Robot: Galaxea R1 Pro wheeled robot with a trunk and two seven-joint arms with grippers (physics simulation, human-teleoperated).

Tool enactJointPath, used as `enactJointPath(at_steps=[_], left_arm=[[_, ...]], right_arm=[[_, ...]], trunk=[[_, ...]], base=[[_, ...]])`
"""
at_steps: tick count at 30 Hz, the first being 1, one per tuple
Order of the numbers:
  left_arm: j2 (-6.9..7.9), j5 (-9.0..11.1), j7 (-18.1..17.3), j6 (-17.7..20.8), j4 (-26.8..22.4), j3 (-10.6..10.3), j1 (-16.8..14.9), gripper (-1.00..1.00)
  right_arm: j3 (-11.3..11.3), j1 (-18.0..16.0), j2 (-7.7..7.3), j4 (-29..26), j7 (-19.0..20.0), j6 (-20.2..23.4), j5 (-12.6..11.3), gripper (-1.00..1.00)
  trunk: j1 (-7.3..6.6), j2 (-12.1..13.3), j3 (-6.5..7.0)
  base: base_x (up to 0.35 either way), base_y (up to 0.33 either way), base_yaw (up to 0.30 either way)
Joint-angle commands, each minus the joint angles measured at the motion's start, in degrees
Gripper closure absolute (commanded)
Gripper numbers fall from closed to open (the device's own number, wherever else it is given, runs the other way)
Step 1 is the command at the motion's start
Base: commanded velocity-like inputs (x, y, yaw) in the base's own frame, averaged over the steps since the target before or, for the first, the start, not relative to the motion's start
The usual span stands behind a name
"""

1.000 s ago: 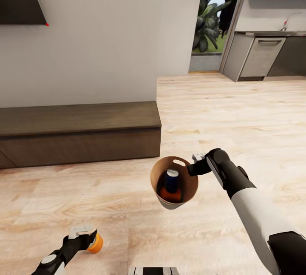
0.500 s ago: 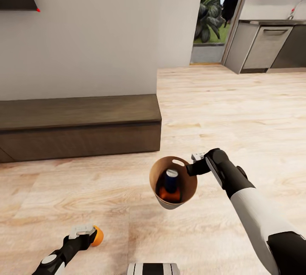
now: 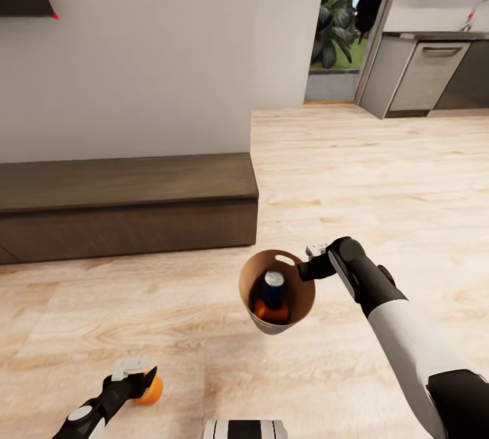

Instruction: Put the three can of soda from the living room inside the tash can in the kitchen.

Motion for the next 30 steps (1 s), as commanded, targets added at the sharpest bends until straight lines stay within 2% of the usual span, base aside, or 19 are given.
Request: enactJointPath(at_steps=[1,8,27,30], left_arm=[[-0.02,0.0,0.0,0.0,-0.1,0.0,0.0,-1.0],[-0.11,0.0,0.0,-0.1,-0.3,0.0,0.0,-1.0],[-0.12,0.0,0.0,-0.1,-0.1,0.0,0.0,-1.0],[-0.12,0.0,0.0,0.0,0.1,0.0,0.0,-1.0]], right_arm=[[0.0,0.0,0.02,0.0,0.4,0.3,-1.8,1.0],[-0.1,0.2,0.07,0.0,0.5,0.3,-1.8,1.0],[-0.2,0.2,0.01,-0.1,0.5,0.3,-1.8,1.0],[-0.3,0.2,-0.09,-0.5,0.4,0.3,-1.8,1.0]], trunk=[[-0.01,0.0,0.01],[-0.01,0.0,0.01],[0.48,-0.3,-4.2],[0.48,-0.3,-4.2]], base=[[0.106,0.0,0.0],[0.035,0.0,0.0],[0.002,0.0,0.0],[0.0,0.0,0.0]])
